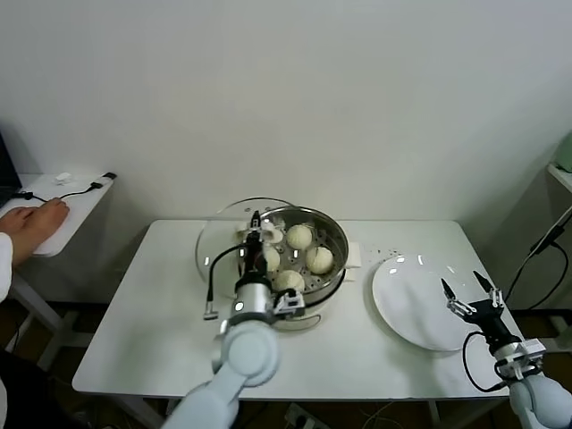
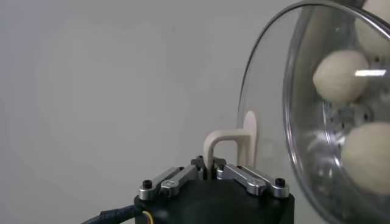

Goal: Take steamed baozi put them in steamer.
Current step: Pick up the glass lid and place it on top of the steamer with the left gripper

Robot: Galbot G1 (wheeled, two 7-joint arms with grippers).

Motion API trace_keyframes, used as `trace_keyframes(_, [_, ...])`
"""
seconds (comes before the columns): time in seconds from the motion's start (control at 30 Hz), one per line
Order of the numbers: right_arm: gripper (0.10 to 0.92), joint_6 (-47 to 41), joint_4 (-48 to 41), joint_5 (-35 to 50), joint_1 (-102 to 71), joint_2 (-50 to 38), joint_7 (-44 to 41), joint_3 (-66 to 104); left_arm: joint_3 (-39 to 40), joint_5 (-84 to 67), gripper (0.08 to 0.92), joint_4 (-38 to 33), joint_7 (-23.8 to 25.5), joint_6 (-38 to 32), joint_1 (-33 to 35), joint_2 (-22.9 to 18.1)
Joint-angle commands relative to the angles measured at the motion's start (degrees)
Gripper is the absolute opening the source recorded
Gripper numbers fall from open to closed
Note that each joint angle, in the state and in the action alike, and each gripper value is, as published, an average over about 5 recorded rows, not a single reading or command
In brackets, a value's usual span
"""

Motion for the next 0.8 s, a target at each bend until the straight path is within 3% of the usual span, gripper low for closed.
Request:
trace_keyframes(0.03, [0.823, 0.2, -1.1, -0.4, 0.5, 0.1, -0.1, 0.5, 5.0, 2.7, 0.152, 12.1, 0.9, 3.0, -5.9, -11.7])
trace_keyframes(0.8, [0.823, 0.6, -1.7, -1.2, 0.9, 0.9, -0.6, 0.5, 2.9, 1.7, 0.152, 21.6, -3.0, 2.6, -7.8, -12.6])
